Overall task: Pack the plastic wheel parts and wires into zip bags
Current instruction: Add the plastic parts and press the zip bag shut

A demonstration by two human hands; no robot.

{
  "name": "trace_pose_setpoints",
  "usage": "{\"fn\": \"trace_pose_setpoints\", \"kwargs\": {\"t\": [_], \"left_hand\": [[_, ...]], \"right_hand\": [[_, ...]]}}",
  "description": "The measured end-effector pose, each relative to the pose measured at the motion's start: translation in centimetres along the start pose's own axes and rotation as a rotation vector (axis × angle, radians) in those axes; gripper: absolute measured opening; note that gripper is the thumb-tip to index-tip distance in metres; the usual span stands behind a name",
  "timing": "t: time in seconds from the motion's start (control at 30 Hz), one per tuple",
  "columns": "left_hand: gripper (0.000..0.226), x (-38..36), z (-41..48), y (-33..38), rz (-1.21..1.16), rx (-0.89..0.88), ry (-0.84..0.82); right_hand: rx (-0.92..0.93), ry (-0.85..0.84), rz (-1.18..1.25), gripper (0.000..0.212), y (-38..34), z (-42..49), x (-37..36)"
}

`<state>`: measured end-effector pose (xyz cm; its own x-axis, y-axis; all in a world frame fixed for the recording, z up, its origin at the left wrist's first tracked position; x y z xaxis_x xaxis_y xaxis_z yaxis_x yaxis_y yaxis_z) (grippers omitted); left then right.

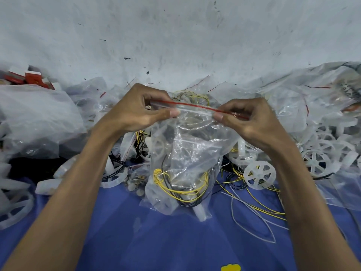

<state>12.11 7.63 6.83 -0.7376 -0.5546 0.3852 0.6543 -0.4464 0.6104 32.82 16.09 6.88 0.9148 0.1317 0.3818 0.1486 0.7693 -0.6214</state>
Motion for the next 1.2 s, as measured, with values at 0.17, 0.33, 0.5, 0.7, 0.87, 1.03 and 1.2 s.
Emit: {"fn": "trace_pose_setpoints", "kwargs": {"t": [0.17,0.33,0.5,0.7,0.87,1.03,1.2], "left_hand": [[0.015,-0.2,0.0,0.0,-0.030,0.016,-0.009],[0.008,-0.5,0.0,0.3,-0.028,-0.018,-0.014],[0.007,-0.7,0.0,0.8,-0.052,-0.042,0.016],[0.008,-1.2,0.1,0.9,0.058,-0.036,-0.035],[0.009,-1.6,0.2,1.4,0.054,-0.078,-0.019],[0.007,-1.7,0.2,1.6,0.081,-0.141,-0.013],[0.006,-1.9,0.3,1.9,0.108,-0.142,-0.006]], "right_hand": [[0.014,-0.003,0.023,0.013,-0.5,0.0,-0.4],[0.046,-0.030,-0.012,0.016,-0.4,0.0,-0.6],[0.119,-0.002,-0.072,0.008,-0.3,0.2,-0.7],[0.135,-0.025,-0.135,0.003,-0.3,0.2,-1.3],[0.221,-0.017,-0.119,0.004,-1.3,-0.1,-1.3],[0.201,-0.040,-0.133,0.006,-1.8,-0.1,-0.8],[0.197,-0.022,-0.135,0.003,-2.3,-0.1,-1.7]]}}
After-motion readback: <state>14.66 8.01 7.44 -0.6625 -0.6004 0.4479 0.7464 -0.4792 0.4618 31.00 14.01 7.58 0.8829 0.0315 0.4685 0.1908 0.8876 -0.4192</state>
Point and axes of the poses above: each hand's wrist, its own z-axis towards the middle knuckle, its own x-axis out of the back of the hand, y = z × x, the point moved 3 cm from there along z, towards the middle knuckle, and after that the axes turned 14 degrees about y, right-handed, at the moved point
